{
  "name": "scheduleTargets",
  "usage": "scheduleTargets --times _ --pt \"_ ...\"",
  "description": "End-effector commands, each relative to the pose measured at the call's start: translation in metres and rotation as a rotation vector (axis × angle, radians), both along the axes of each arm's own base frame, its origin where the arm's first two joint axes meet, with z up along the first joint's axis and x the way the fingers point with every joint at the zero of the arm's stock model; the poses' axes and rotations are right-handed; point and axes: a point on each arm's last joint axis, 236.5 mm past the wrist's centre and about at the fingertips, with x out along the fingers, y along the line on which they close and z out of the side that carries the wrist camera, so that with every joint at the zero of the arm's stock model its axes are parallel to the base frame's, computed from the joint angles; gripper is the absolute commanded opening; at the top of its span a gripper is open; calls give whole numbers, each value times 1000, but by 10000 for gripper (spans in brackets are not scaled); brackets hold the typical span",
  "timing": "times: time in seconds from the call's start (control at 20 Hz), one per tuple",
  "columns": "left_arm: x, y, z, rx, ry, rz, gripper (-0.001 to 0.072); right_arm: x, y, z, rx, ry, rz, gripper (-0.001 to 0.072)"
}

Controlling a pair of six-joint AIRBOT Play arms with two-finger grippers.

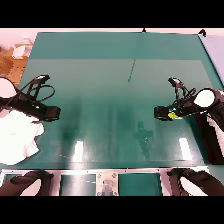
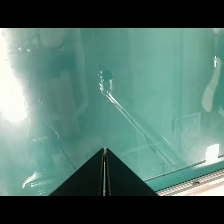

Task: Fold the shirts.

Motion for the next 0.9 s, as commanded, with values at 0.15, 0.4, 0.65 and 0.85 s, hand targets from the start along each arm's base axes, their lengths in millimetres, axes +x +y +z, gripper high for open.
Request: scheduleTargets --times 0.15,0.4,0.65,0.85 --pt "0 0 0 0 -1 -1 22 0 0 0 0 1 0 20" --pt "0 0 0 0 -1 -1 22 0 0 0 0 1 0 20" --pt "2 -1 0 -3 -8 2 22 2 0 0 1 -7 -2 20" --pt "30 -4 7 -28 -122 46 22 8 1 2 5 -33 -9 20"
